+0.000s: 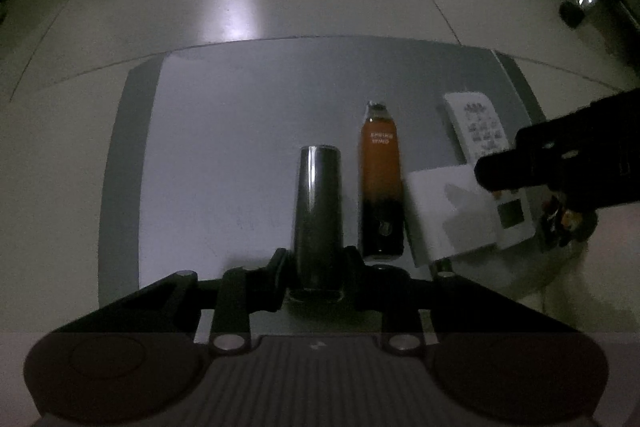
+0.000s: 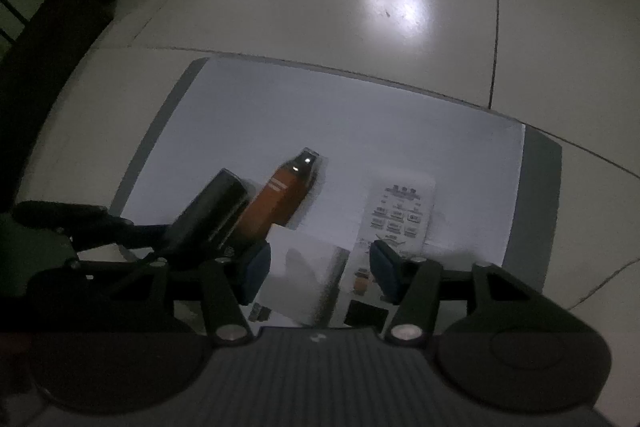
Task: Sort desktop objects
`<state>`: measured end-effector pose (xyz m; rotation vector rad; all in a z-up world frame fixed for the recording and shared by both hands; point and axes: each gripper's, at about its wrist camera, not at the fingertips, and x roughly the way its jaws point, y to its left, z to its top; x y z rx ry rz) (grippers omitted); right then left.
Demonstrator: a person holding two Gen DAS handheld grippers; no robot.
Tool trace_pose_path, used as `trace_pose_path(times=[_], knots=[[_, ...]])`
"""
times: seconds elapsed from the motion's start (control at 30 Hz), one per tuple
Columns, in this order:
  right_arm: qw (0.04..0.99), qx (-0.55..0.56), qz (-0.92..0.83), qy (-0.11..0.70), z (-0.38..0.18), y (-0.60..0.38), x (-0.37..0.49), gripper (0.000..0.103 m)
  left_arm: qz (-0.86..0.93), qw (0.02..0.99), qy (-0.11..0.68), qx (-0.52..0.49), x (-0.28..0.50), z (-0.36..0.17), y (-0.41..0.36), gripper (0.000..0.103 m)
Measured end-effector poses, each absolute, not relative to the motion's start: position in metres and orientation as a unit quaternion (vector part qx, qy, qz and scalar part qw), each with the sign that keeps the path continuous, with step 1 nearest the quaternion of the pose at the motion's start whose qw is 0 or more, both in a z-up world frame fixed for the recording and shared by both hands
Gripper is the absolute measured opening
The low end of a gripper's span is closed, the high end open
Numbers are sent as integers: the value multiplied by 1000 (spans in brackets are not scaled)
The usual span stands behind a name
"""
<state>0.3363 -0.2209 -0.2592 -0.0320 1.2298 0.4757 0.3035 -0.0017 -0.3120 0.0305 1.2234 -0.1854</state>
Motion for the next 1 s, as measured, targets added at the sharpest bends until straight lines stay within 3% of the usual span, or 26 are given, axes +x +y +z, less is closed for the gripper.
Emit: trace_pose_path(times=[0.6, 0.73, 1.0], knots=[[769, 50, 205, 603, -266, -217, 338, 69, -73, 823, 563, -6, 283, -283, 22, 24], [723, 138, 199, 647, -278, -206, 349, 89, -71, 821, 566, 1, 280, -286, 27, 24], [686, 135, 205, 685, -285, -126, 371, 90, -78, 822, 565, -1, 278, -285, 28, 24]])
